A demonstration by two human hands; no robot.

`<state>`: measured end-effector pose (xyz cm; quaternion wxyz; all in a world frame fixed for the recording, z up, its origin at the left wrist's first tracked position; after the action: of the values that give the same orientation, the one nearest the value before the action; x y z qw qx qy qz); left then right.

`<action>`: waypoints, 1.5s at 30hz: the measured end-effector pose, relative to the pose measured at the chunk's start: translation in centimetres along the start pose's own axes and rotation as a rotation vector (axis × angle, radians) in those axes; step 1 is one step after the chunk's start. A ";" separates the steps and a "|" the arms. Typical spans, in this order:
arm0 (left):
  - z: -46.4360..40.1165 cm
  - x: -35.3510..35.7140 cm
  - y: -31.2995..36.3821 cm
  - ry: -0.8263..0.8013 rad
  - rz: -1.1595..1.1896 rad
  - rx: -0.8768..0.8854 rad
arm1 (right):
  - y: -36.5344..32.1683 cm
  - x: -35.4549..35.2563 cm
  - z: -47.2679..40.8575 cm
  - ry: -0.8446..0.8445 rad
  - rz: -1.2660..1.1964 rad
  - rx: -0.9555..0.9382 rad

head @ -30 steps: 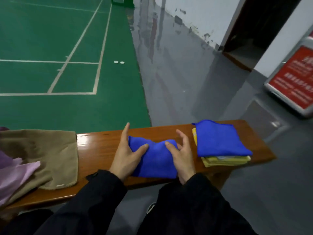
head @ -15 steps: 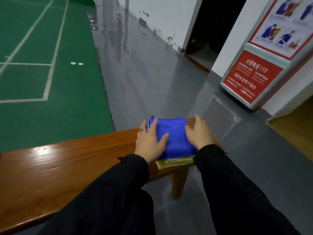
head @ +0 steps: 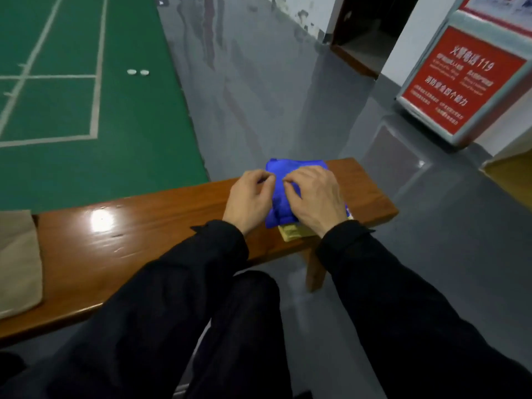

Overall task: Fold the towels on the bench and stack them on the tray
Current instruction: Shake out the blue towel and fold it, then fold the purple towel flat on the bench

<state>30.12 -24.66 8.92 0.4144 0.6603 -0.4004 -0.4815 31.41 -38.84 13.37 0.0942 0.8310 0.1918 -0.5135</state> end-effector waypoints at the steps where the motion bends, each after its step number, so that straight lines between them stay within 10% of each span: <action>1: 0.6 -1.6 -0.2 0.025 0.035 -0.028 | -1.9 -0.2 0.1 -0.017 -0.028 -0.007; 9: 10.6 -16.3 -7.9 0.206 0.100 -0.207 | -20.1 3.2 2.0 -0.243 -0.409 -0.145; 15: 19.3 -32.9 -15.3 0.355 -0.593 -0.459 | -34.2 4.8 5.6 -0.387 -0.537 -0.359; 23: 26.0 -49.4 -6.9 0.786 -1.158 -0.188 | -38.6 6.0 6.0 -0.466 -0.555 -0.386; 27: 26.6 -55.0 -8.8 0.611 -1.420 -0.500 | -40.4 5.9 6.7 -0.496 -0.550 -0.419; 31: 26.6 -55.9 -9.6 0.503 -1.522 -0.431 | -41.0 5.4 6.8 -0.498 -0.550 -0.437; 37: 27.6 -56.9 -5.5 0.664 -1.294 -0.212 | -40.3 4.0 6.4 -0.478 -0.568 -0.439; 41: 27.0 -56.6 2.9 0.939 -0.725 0.062 | -40.8 1.3 5.6 -0.469 -0.688 -0.426; 45: 23.7 -53.1 10.6 0.882 -0.250 0.264 | -41.2 -4.9 3.5 -0.379 -1.108 -0.303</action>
<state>-5.69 17.25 30.40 0.3961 0.8919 -0.1616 -0.1465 9.49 -3.67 17.79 -0.0373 0.4788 0.6470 -0.5923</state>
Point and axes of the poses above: each hand's wrist, its own z-axis away from the middle knuckle, its own x-axis out of the palm, y = z × x, the point moved 10 cm from there along -z, towards the middle knuckle, and after that the axes turned 9 degrees about z, right-handed, at the moved point
